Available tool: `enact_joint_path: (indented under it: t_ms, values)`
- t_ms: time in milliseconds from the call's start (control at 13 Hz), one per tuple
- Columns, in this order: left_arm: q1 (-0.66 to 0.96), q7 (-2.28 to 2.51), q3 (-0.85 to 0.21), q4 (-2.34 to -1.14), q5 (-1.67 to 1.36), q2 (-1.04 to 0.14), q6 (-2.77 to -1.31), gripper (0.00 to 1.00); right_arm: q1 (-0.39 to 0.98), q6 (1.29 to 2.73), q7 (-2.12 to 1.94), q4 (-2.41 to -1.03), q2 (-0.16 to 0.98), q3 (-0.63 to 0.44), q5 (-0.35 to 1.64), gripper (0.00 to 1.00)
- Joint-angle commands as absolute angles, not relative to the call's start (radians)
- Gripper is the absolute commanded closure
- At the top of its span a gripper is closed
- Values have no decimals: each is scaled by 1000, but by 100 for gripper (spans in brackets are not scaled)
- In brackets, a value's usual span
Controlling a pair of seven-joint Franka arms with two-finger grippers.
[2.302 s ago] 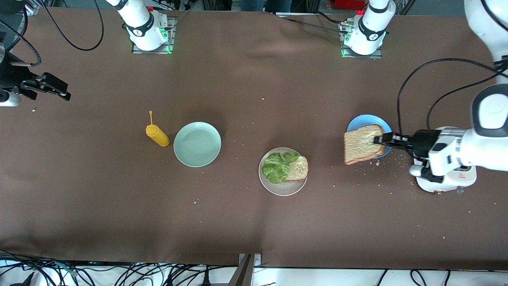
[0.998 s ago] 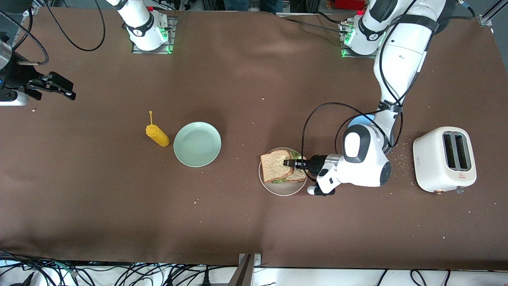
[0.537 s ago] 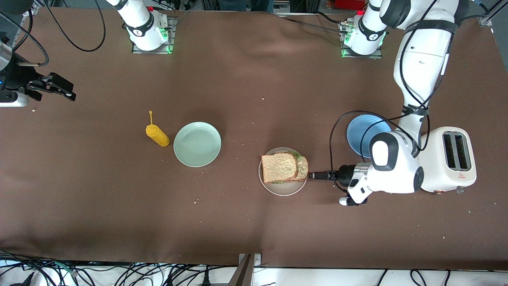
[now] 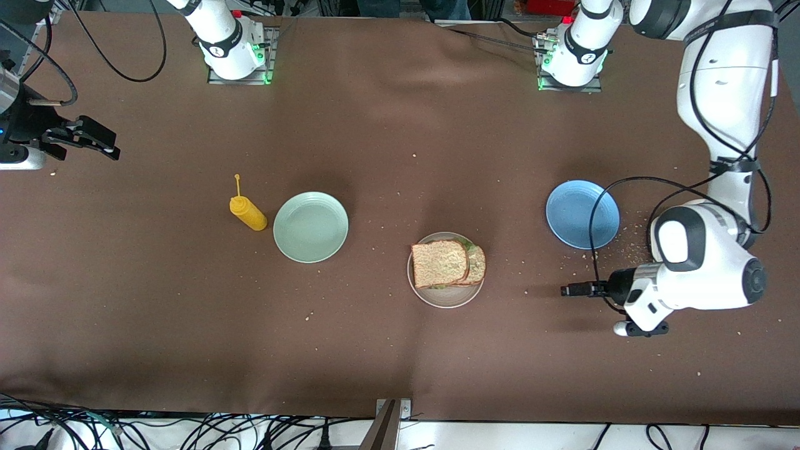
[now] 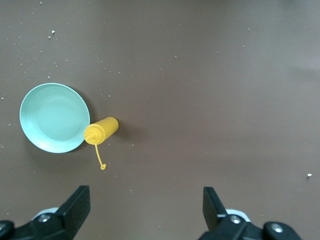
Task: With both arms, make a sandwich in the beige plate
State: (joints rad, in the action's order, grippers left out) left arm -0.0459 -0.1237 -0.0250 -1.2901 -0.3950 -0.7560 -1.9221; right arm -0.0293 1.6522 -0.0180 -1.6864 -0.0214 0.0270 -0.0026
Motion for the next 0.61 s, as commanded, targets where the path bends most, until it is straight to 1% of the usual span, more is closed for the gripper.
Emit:
enact_joint_path:
  t_ms: [0, 153, 307, 460, 537]
  values:
    - [-86, -124, -32, -1313, -267, -658, -1838, 0, -41, 1640, -23, -1661, -11, 38, 8, 0]
    - [-84, -118, -32, -1310, -171, -600, -1760, 0, -41, 1640, -20, -1661, -12, 38, 8, 0]
    - [-71, -95, -46, -1307, -27, -545, -1643, 0, -41, 1640, -20, -1661, -12, 38, 9, 0]
    - [-17, -11, -51, -1307, 55, -491, -1541, 0, -41, 1640, -21, -1660, -11, 38, 9, 0]
    - [0, 29, -48, -1308, 92, -467, -1519, 0, -41, 1640, -25, -1660, -12, 38, 9, 0]
